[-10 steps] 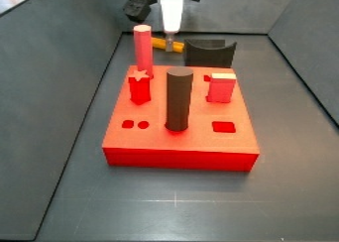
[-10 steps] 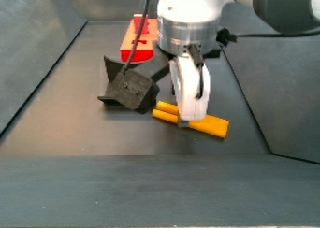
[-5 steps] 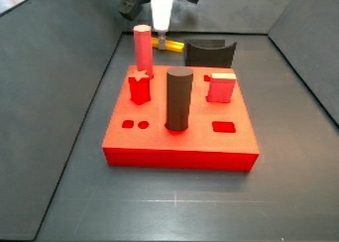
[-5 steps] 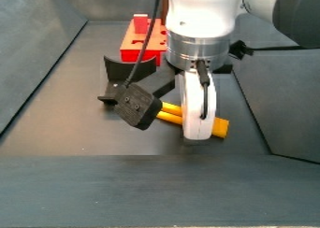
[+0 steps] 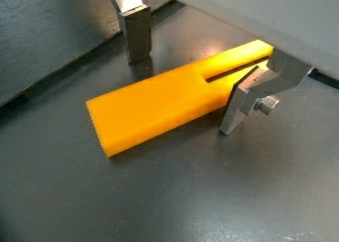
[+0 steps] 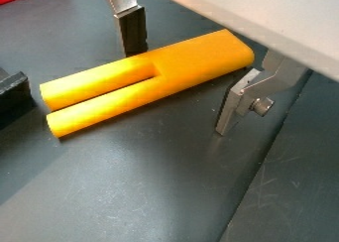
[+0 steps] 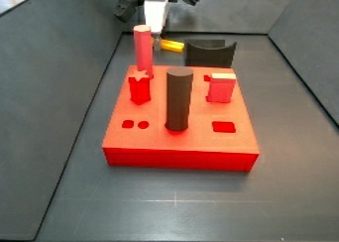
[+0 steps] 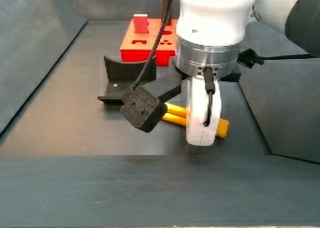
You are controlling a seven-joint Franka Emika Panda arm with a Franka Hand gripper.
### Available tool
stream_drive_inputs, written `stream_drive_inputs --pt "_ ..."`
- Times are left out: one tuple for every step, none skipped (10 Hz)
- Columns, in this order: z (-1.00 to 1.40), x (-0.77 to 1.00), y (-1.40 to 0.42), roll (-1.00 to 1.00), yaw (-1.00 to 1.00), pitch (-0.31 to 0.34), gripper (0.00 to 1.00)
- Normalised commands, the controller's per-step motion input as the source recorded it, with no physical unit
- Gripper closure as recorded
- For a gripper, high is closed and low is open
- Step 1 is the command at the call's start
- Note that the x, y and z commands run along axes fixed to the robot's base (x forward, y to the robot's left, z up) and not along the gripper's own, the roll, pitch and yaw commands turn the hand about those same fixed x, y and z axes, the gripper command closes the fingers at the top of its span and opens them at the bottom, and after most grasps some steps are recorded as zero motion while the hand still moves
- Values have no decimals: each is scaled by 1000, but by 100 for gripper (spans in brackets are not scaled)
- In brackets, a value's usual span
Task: Pick up the square-circle object. Move up. Place the square-circle object on the fixture. Regrasp the square-circle object. Rotate the square-circle object. Move to above the board. Insert the square-circle object.
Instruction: Pick up the square-circle object, then move up.
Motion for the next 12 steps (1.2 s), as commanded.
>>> stream_drive_inputs --pt "0 0 0 0 0 0 100" --pt "0 0 0 0 0 0 100" --pt "0 0 0 0 0 0 100" --pt "0 0 0 0 0 0 100" --pt "0 0 0 0 0 0 100" --pt "0 0 0 0 0 0 100" --pt "0 0 0 0 0 0 100" --pt "0 0 0 0 0 0 100" --pt "0 0 0 0 0 0 100" --pt "0 0 0 0 0 0 100" --pt "0 0 0 0 0 0 100" --pt "833 0 0 0 0 0 100"
